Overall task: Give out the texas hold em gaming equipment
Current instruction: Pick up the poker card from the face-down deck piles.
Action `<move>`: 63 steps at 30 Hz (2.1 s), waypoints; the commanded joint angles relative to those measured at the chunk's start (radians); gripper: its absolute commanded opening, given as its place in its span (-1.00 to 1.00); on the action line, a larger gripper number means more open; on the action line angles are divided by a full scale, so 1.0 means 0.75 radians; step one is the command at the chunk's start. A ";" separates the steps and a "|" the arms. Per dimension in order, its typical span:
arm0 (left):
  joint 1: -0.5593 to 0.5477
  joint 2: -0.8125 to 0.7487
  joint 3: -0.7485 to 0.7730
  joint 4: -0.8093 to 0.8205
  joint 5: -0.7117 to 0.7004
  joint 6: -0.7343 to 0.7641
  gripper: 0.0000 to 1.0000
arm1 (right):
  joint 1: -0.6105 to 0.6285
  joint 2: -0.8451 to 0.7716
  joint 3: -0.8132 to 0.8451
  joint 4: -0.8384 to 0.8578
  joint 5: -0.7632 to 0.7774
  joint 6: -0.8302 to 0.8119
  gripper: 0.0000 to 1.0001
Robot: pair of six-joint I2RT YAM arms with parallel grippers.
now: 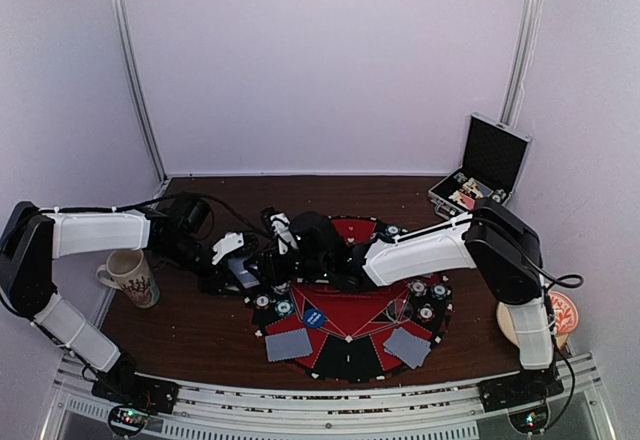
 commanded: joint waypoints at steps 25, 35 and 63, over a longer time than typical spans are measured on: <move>0.005 -0.027 0.021 0.005 0.049 0.025 -0.30 | -0.037 0.129 0.074 0.063 -0.153 0.025 0.03; 0.006 -0.027 0.021 0.003 0.047 0.025 -0.30 | -0.072 0.005 -0.063 0.044 -0.047 -0.002 -0.32; 0.006 -0.017 0.025 0.005 0.039 0.021 -0.30 | -0.073 -0.263 -0.279 0.050 -0.135 -0.062 -1.00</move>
